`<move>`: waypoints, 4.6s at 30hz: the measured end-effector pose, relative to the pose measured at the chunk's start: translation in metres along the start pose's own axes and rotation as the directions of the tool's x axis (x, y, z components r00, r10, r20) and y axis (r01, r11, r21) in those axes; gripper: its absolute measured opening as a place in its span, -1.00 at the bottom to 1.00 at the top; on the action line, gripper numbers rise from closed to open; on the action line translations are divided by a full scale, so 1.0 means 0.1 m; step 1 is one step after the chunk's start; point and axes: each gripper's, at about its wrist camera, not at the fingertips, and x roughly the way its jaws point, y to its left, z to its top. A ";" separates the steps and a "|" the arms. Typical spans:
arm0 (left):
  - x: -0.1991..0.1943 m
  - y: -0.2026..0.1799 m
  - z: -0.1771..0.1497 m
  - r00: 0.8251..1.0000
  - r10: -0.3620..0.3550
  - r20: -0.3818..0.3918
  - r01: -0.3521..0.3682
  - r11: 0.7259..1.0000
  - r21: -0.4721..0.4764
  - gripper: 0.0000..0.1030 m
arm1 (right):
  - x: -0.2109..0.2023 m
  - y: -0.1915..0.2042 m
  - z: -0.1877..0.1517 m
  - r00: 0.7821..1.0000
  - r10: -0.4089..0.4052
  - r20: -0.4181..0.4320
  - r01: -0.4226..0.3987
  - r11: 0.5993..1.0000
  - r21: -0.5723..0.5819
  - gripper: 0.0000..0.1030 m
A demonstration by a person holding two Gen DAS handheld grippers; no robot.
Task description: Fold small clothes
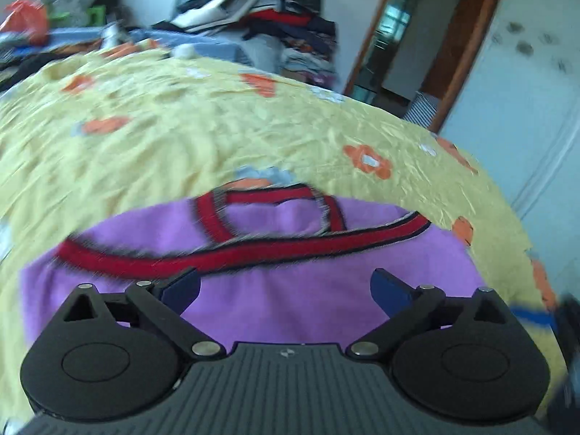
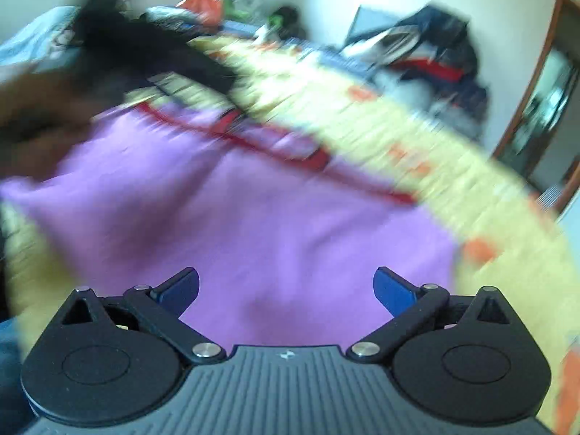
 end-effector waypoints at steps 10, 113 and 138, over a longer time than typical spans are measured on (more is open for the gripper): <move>-0.07 0.59 -0.55 0.969 0.246 -0.026 -0.245 0.969 0.019 0.92 | 1.25 -0.68 0.31 0.983 0.070 -0.169 -0.037 0.980 0.194 1.00; 0.00 2.07 0.05 0.961 -0.267 -0.077 0.232 0.924 -0.304 1.00 | -0.27 1.87 -0.33 0.968 0.169 0.187 -0.119 0.960 -0.255 1.00; 0.31 2.42 0.06 0.896 -0.419 -0.146 0.326 0.844 -0.426 -0.77 | -0.07 3.21 -0.31 0.957 0.216 0.194 0.001 0.666 -0.746 0.42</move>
